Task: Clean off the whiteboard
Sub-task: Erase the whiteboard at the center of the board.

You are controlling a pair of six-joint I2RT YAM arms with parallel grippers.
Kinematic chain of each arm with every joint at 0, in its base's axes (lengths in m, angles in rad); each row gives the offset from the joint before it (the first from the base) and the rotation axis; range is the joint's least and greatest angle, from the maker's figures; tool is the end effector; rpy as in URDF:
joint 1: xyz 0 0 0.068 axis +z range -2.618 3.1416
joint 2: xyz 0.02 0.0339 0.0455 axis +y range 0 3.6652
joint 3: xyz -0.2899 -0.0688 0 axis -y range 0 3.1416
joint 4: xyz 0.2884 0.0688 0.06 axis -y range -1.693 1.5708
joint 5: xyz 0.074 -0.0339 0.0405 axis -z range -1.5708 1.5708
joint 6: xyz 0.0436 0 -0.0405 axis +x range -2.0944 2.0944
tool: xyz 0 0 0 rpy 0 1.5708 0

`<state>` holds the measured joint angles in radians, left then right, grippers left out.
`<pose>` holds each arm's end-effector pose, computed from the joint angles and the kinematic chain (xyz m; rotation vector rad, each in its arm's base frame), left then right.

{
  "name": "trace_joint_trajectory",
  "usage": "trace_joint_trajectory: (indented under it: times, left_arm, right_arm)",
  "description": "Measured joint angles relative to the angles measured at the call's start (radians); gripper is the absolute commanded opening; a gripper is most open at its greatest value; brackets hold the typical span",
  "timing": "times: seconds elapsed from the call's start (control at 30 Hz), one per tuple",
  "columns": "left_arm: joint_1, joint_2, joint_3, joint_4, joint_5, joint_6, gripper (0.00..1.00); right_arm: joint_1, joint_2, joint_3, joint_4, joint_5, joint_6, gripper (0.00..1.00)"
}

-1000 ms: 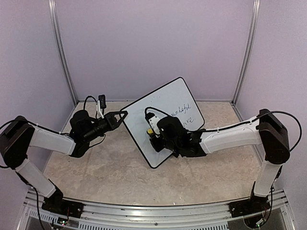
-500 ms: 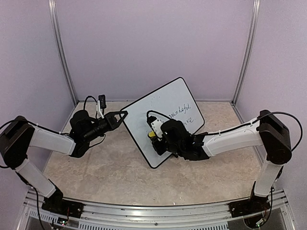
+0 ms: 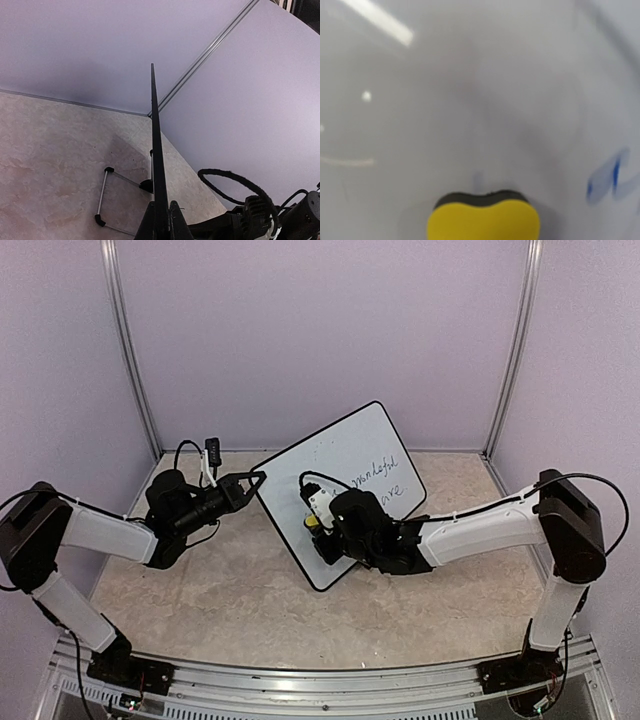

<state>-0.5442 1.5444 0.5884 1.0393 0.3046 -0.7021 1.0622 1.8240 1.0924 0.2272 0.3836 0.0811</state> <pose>0.2866 -0.1887 0.2119 0.1397 1.6131 -1.2122 0.2322 0.3829 0.1908 -0.7537 1.9068 0.3178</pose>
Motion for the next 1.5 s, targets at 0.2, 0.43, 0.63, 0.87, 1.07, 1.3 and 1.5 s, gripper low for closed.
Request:
trace_joint_trajectory:
  times: [0.2, 0.43, 0.63, 0.87, 1.07, 1.3, 1.5]
  left_arm:
    - [-0.001, 0.0, 0.0, 0.002, 0.002, 0.001, 0.0]
    - [-0.001, 0.0, 0.0, 0.0, -0.002, -0.001, 0.0]
    - [-0.002, 0.0, 0.0, 0.0, -0.001, -0.002, 0.0]
    - [-0.002, 0.0, 0.0, 0.0, -0.001, -0.003, 0.0]
    - [-0.002, 0.0, 0.0, 0.001, -0.002, -0.003, 0.0]
    - [-0.003, 0.0, 0.0, 0.002, -0.002, -0.002, 0.0]
    - [-0.004, -0.001, 0.0, 0.001, -0.003, -0.003, 0.0]
  right_arm:
    - [-0.004, 0.042, 0.127, 0.004, 0.002, -0.039, 0.0]
    - [-0.017, 0.04, 0.095, 0.051, -0.021, -0.03, 0.0]
    - [-0.055, -0.014, -0.046, 0.081, -0.027, 0.001, 0.0]
    - [-0.078, -0.04, -0.113, 0.08, -0.026, 0.018, 0.0]
    - [-0.096, -0.032, -0.062, 0.051, -0.026, 0.003, 0.0]
    - [-0.164, 0.001, 0.061, 0.047, -0.026, -0.027, 0.0]
    - [-0.176, -0.001, 0.042, 0.069, -0.067, -0.024, 0.0]
